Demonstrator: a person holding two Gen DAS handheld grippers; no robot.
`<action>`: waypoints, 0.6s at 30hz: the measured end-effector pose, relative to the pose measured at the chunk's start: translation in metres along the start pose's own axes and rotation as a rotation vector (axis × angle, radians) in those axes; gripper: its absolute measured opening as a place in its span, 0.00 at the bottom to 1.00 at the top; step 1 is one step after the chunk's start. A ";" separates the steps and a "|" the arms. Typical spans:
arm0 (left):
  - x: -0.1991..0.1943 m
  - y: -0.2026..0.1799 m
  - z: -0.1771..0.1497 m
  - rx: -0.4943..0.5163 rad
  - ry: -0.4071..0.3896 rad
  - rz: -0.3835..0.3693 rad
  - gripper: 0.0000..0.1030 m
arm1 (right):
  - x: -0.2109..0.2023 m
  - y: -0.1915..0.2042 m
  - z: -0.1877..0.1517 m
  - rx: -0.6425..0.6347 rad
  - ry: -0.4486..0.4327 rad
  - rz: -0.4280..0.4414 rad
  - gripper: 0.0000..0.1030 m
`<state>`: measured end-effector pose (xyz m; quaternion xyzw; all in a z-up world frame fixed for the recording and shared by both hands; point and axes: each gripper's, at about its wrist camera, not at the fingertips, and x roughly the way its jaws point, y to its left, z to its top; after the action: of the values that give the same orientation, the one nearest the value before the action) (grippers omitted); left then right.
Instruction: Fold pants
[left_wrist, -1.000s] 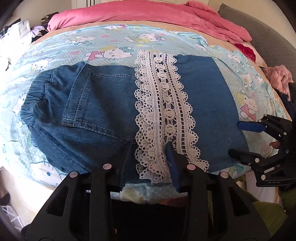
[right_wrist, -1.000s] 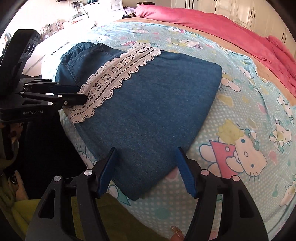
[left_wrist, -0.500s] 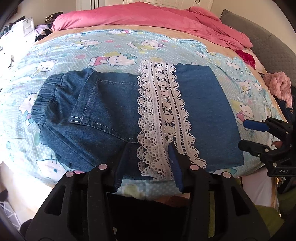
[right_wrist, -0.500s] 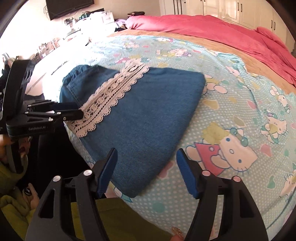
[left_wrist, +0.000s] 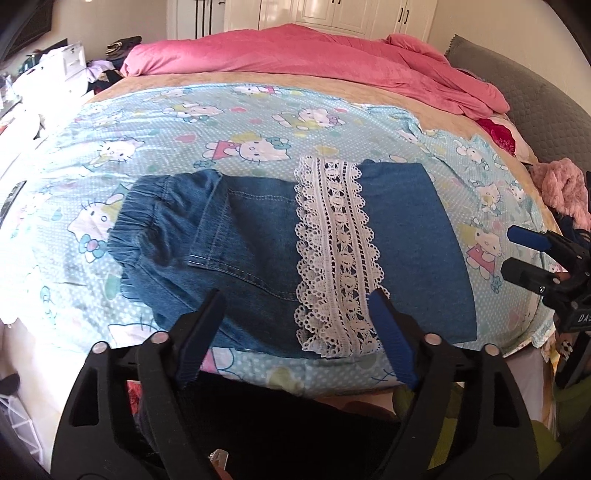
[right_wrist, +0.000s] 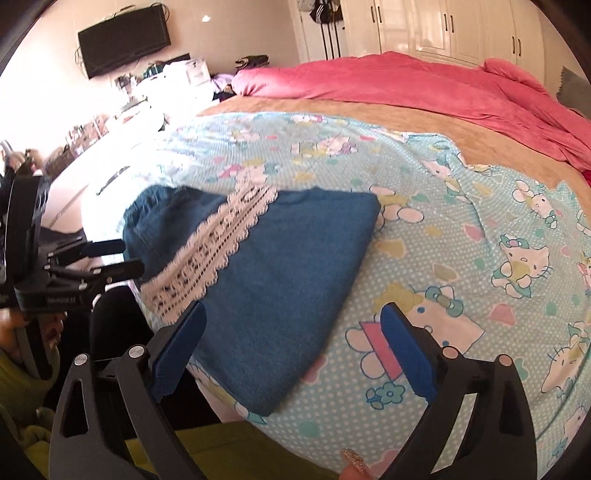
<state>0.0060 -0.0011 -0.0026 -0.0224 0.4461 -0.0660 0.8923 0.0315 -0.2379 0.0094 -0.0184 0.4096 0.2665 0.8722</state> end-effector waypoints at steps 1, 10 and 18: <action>-0.002 0.001 0.001 -0.001 -0.005 0.003 0.77 | -0.002 0.000 0.002 0.005 -0.006 0.000 0.92; -0.021 0.015 0.003 -0.034 -0.050 0.021 0.90 | -0.010 0.011 0.020 -0.018 -0.038 0.010 0.92; -0.031 0.034 0.001 -0.076 -0.067 0.029 0.91 | -0.006 0.038 0.047 -0.083 -0.046 0.046 0.92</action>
<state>-0.0082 0.0370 0.0188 -0.0520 0.4183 -0.0351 0.9062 0.0426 -0.1964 0.0519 -0.0388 0.3783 0.3036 0.8737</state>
